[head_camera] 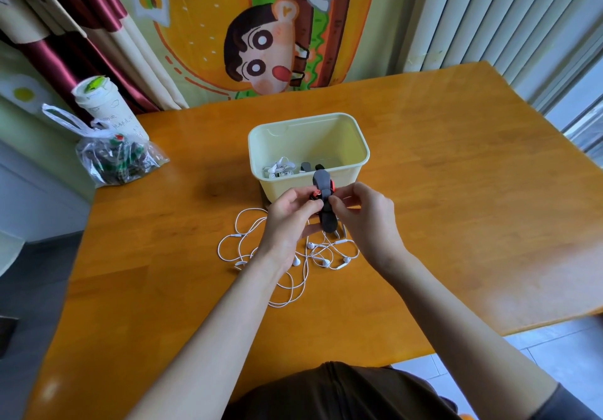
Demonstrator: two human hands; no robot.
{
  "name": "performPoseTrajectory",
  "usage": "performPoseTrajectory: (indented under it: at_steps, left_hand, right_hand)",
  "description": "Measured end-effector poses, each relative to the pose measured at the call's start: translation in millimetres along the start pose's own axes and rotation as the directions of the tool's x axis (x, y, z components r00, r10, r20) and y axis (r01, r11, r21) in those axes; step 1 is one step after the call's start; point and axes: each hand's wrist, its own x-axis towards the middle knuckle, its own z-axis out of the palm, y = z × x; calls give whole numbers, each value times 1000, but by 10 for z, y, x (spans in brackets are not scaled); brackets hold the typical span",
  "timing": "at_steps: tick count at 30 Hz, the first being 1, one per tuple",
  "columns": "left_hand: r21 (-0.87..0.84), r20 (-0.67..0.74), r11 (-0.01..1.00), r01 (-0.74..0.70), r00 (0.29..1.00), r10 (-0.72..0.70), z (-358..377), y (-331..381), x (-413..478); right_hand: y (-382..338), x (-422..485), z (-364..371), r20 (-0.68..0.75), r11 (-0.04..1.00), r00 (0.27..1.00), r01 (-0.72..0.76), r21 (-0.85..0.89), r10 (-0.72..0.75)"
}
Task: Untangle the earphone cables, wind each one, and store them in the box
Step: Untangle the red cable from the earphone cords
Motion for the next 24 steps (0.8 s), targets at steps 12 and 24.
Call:
performPoseTrajectory:
  at_steps: [12,24]
  left_hand:
    - [-25,-37,999,-21,999,20,3,-14,-6]
    - [-13,-25,999,-32,999,32,-32,-9,-16]
  right_hand:
    - [9,-10,4,64,998,996,66,8,-67]
    - [6,29,-65,121,998,991,66,-9,-64]
